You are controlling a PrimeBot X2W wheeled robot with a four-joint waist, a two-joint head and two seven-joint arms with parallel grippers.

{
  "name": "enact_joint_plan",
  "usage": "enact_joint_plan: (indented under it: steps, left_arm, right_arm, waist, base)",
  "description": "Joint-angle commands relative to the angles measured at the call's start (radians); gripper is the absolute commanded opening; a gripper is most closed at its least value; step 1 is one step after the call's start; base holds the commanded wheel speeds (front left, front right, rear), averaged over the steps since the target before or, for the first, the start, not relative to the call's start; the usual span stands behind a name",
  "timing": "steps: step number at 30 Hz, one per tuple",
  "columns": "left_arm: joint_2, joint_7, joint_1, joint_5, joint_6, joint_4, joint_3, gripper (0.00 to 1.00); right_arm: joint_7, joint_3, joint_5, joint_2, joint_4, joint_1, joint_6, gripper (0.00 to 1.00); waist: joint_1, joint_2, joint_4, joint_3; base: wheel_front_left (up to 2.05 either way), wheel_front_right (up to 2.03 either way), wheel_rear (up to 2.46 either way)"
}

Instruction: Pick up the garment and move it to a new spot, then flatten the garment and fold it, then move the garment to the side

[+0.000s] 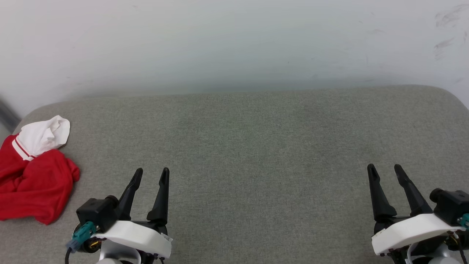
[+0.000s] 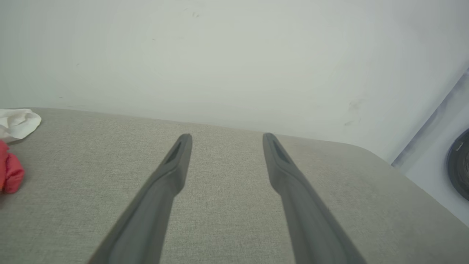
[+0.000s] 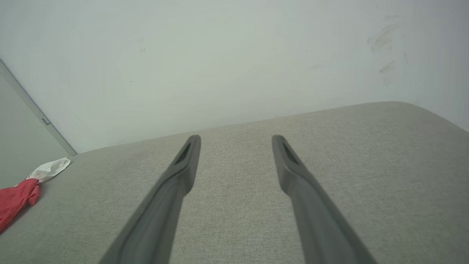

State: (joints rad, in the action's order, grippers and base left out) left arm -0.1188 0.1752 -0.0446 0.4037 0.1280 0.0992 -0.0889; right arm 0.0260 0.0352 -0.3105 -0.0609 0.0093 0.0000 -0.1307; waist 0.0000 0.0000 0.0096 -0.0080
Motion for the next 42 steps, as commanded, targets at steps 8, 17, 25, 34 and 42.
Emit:
enact_joint_plan:
  steps: [8, 17, 25, 34, 42]
  left_arm:
    - [-0.007, 0.026, 0.000, -0.090, 0.003, -0.003, -0.011, 1.00]
    - [0.000, 0.044, 0.005, -0.158, 0.003, 0.015, -0.010, 1.00]
    - [0.004, 0.059, 0.007, -0.192, 0.003, 0.035, -0.020, 1.00]
    - [0.007, 0.076, -0.001, -0.211, 0.004, 0.057, -0.030, 1.00]
    - [0.013, 0.092, -0.006, -0.239, 0.004, 0.082, -0.031, 1.00]
  right_arm:
    - [0.003, -0.001, 0.089, 0.005, -0.027, 0.008, 0.000, 1.00]
    - [0.004, 0.001, 0.165, 0.010, -0.041, 0.022, 0.000, 1.00]
    - [0.013, 0.011, 0.190, 0.011, -0.049, 0.027, 0.000, 1.00]
    - [0.027, 0.023, 0.210, 0.012, -0.048, 0.028, 0.000, 1.00]
    - [0.046, 0.027, 0.238, 0.012, -0.038, 0.023, 0.000, 1.00]
  waist:
    - [0.0000, 0.0000, 0.001, 0.000]
    - [0.0000, 0.0000, 0.001, -0.001]
    - [0.0000, 0.0000, 0.000, -0.002]
    - [0.0000, 0.0000, 0.003, -0.001]
    - [0.0000, 0.0000, 0.008, -0.003]
  base:
    - [0.00, 0.00, 0.00]
    - [0.00, 0.00, 0.00]
    - [0.00, 0.00, 0.00]
    - [0.00, 0.00, 0.00]
    - [0.00, 0.00, 0.00]
